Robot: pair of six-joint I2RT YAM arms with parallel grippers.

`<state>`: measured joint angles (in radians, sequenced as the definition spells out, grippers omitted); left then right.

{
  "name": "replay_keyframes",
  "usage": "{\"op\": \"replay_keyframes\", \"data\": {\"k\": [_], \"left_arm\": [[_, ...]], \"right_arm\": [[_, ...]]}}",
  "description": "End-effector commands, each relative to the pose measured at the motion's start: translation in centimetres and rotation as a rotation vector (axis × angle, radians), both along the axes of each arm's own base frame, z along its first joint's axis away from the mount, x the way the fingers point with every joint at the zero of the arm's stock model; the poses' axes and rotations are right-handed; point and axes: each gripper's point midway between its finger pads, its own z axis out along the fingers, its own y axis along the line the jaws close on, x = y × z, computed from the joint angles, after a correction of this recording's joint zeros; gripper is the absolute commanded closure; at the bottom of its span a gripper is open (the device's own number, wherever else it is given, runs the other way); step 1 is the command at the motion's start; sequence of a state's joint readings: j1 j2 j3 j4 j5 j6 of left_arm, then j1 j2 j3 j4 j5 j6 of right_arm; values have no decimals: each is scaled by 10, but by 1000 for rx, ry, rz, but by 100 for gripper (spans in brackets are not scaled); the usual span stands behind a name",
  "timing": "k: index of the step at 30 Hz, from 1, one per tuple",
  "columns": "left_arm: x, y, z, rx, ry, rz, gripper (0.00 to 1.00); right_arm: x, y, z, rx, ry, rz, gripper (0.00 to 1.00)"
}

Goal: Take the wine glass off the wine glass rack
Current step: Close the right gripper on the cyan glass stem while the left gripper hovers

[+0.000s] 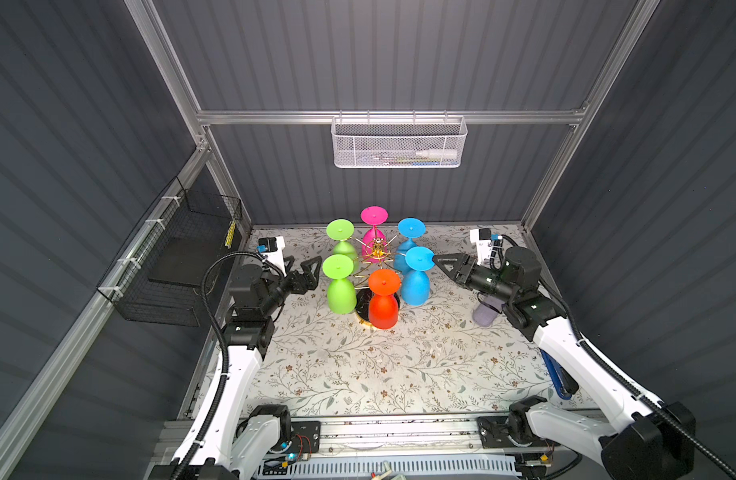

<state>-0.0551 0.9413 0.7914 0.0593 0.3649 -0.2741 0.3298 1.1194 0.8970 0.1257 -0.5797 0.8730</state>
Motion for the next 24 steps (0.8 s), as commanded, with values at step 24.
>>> {"op": "replay_keyframes", "data": {"k": [24], "left_arm": [[-8,-1,22,2,-52,-18,6]], "right_arm": [[5,13,22,57,-4,35,88]]}}
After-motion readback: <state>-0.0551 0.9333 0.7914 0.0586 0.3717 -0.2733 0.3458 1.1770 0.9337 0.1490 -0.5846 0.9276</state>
